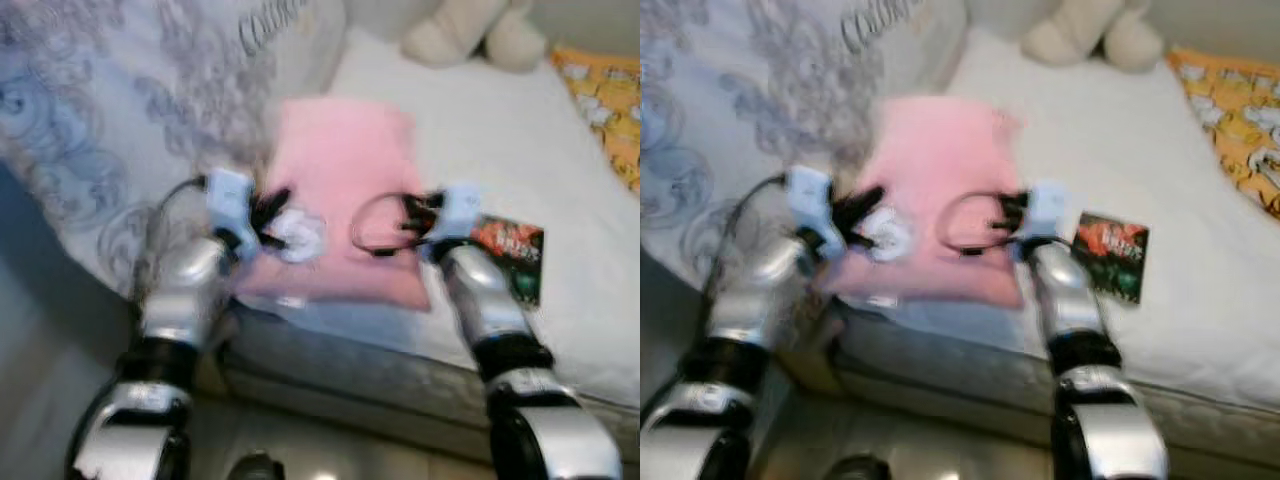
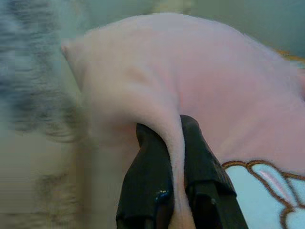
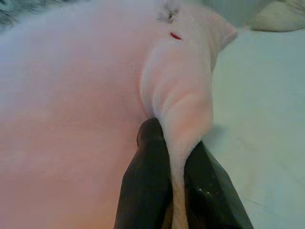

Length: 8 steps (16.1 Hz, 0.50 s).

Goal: Clean up the room

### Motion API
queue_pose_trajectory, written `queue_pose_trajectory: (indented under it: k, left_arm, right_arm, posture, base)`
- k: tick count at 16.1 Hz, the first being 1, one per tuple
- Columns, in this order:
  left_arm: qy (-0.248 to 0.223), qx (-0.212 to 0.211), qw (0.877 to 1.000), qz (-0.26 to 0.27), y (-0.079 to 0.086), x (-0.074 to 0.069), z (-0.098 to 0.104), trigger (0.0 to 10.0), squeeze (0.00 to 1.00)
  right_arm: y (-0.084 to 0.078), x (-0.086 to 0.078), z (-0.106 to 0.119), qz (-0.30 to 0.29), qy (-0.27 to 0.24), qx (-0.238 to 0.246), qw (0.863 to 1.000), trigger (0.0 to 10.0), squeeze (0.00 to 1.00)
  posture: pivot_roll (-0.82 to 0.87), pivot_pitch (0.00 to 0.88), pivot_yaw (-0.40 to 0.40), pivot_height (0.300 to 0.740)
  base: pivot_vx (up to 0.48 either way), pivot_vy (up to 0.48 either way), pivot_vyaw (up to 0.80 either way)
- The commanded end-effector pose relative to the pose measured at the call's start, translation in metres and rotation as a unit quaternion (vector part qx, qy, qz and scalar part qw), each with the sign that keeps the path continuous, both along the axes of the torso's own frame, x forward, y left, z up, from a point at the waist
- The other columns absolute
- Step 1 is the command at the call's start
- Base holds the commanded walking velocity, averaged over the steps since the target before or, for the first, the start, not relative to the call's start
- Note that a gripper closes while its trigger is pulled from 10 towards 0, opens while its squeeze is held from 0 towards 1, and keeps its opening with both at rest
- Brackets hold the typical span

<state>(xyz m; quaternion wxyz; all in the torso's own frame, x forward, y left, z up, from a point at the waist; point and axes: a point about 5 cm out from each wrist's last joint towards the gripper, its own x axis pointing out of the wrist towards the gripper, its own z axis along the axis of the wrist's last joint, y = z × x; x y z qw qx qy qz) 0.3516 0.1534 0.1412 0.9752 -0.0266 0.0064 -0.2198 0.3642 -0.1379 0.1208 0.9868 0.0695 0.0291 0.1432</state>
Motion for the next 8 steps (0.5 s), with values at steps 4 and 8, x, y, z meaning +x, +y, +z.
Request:
queue_pose_trajectory:
  k: [4,8]
  left_arm:
    - [-0.040,0.014,0.999,0.010,0.008,0.011,0.021,0.0,0.00]
    - [-0.023,0.042,0.999,0.019,0.021,0.029,0.023,0.0,0.00]
  right_arm:
    - [-0.017,0.012,0.023,-0.026,-0.033,-0.004,0.999,0.0,0.00]
    - [-0.015,0.032,0.050,-0.038,-0.049,0.025,0.998,0.0,0.00]
  posture:
    - [0.02,0.000,-0.004,0.740]
    - [0.00,0.023,-0.011,0.740]
  base:
    - [0.460,0.000,0.00]
    - [0.461,0.000,0.00]
